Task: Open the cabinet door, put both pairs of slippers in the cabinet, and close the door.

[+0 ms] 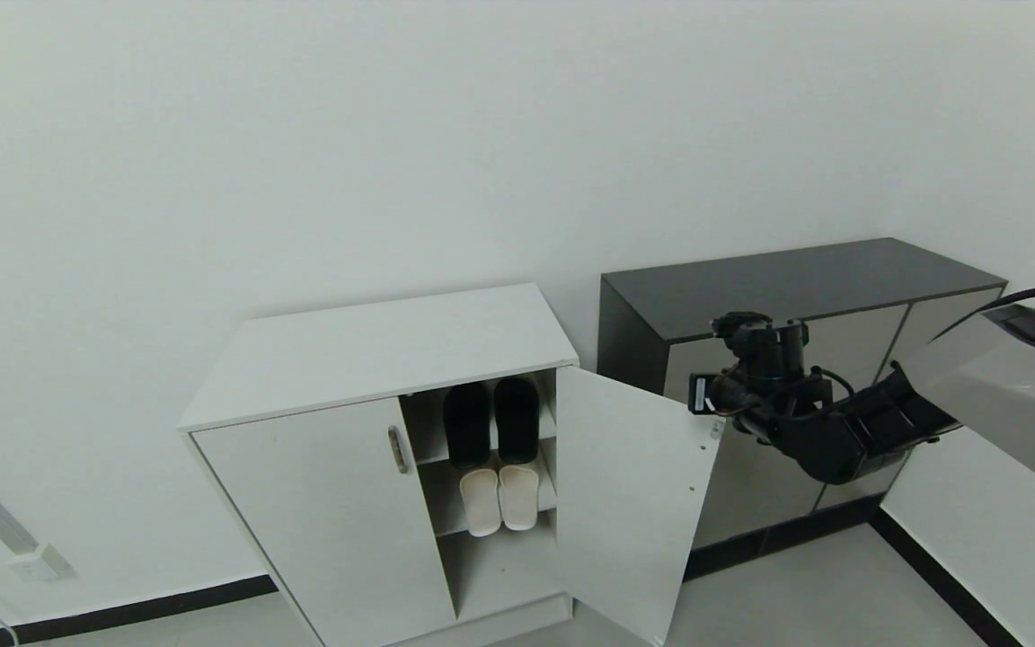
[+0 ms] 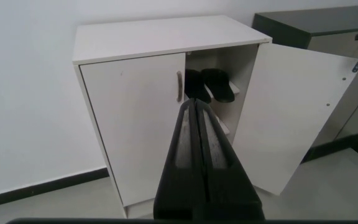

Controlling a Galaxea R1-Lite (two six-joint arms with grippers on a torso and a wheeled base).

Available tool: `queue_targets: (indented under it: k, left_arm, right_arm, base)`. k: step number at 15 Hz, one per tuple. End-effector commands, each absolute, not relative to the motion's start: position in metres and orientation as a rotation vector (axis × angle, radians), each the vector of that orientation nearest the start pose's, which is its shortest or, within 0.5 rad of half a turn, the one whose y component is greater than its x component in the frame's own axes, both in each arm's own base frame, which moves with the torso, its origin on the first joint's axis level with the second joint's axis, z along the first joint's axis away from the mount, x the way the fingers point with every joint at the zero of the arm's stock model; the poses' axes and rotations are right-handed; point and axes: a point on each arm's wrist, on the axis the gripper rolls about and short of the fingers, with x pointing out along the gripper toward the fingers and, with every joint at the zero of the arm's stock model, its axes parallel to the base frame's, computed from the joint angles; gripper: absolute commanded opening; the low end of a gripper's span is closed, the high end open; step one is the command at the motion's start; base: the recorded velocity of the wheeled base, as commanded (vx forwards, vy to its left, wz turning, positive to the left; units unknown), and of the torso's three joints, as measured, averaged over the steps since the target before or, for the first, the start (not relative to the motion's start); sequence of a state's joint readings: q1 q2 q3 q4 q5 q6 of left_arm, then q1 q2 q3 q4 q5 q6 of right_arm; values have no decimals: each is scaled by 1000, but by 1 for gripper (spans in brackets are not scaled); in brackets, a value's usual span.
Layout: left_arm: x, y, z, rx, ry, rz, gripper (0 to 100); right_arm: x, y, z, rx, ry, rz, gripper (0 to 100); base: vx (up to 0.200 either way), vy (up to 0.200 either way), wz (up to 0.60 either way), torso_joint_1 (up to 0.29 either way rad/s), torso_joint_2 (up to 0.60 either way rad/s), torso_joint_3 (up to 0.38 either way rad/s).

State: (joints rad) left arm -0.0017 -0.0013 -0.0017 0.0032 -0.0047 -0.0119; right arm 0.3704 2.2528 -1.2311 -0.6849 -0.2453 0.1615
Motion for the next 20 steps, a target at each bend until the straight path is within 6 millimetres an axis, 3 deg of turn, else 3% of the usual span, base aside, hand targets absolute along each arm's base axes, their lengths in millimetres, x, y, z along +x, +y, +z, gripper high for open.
queue_targets:
  k: [1, 13, 17, 20]
  left_arm:
    - [-23, 0, 76, -12, 2, -6, 0]
    - [-23, 0, 76, -12, 2, -8, 0]
    - [-23, 0, 76, -12, 2, -8, 0]
    - [-23, 0, 76, -12, 2, -8, 0]
  right_arm:
    - [418, 157, 77, 51, 348, 97, 0]
    - [425, 159, 55, 37, 387, 92, 0]
    - [397, 177, 64, 17, 405, 147, 0]
    - [351, 199, 73, -10, 407, 241, 0]
  base:
    - [0, 0, 0, 0, 0, 0]
    - [0, 0, 0, 0, 0, 0]
    - [0, 0, 0, 0, 0, 0]
    - [0, 0, 0, 0, 0, 0]
